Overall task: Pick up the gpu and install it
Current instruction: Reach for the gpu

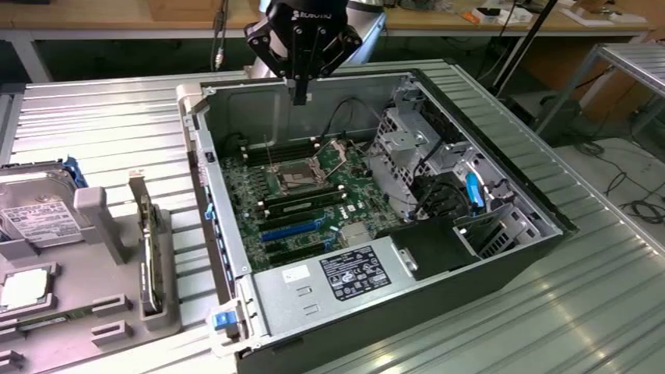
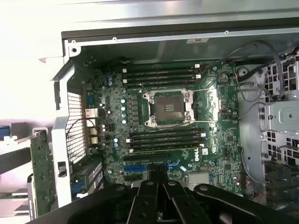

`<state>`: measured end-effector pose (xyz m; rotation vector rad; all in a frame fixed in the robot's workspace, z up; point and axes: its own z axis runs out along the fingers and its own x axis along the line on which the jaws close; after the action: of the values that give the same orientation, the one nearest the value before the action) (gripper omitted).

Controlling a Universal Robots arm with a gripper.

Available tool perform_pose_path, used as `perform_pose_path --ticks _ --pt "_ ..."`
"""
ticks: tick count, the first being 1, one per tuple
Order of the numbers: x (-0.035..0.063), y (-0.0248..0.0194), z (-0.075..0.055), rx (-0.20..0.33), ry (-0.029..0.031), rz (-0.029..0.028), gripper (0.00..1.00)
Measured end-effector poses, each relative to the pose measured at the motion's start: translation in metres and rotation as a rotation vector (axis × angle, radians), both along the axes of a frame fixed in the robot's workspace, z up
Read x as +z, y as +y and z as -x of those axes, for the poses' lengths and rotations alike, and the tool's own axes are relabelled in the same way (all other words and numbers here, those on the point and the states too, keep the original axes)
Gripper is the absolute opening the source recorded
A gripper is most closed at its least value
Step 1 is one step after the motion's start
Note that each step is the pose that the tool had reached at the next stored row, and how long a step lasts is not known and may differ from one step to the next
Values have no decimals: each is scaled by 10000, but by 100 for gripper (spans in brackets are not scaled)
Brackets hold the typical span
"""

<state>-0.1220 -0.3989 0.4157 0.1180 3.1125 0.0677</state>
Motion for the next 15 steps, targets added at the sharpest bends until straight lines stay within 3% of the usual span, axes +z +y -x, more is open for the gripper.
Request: perform_pose_path --ticks 15 --pt "-9 0 57 -1 0 -1 11"
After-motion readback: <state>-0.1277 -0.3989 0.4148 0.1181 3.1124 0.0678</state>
